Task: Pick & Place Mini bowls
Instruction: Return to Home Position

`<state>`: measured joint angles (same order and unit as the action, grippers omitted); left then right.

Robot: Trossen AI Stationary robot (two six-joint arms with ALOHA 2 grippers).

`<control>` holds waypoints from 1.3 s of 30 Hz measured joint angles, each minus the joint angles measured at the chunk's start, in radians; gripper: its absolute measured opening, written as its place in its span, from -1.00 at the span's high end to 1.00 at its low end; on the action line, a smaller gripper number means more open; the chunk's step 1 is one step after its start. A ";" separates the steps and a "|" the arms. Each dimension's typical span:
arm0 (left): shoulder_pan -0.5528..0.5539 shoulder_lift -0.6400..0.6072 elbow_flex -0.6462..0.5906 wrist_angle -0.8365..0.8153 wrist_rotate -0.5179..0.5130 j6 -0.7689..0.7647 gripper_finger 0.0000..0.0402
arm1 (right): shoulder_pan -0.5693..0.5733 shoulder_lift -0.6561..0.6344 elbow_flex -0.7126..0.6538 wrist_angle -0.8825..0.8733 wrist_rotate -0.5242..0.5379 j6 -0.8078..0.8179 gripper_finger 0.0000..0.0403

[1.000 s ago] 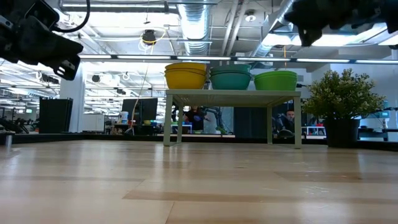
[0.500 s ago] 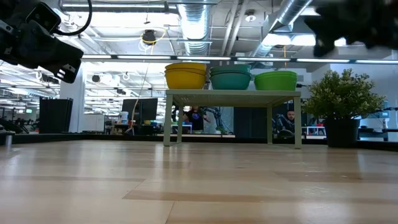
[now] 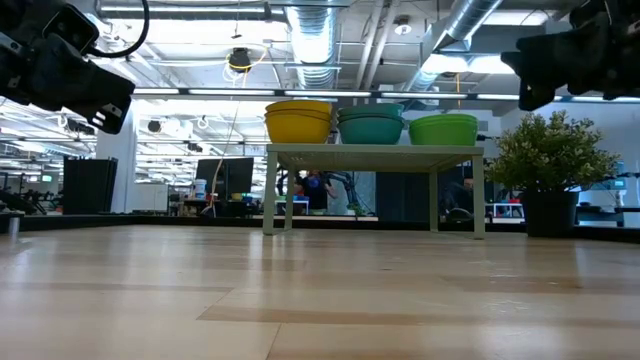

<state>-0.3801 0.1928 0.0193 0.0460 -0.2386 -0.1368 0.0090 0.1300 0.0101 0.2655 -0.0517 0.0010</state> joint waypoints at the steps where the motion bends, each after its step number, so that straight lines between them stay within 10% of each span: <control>1: 0.000 -0.001 0.000 0.000 0.000 0.000 0.94 | -0.006 -0.020 0.000 -0.008 0.000 0.000 0.36; 10: 0.000 -0.001 0.000 0.007 0.000 0.000 0.94 | -0.027 -0.115 0.001 -0.258 0.001 -0.005 0.36; 39: 0.000 -0.001 0.000 0.016 0.000 0.000 0.94 | -0.023 -0.078 0.002 -0.258 0.000 0.026 0.36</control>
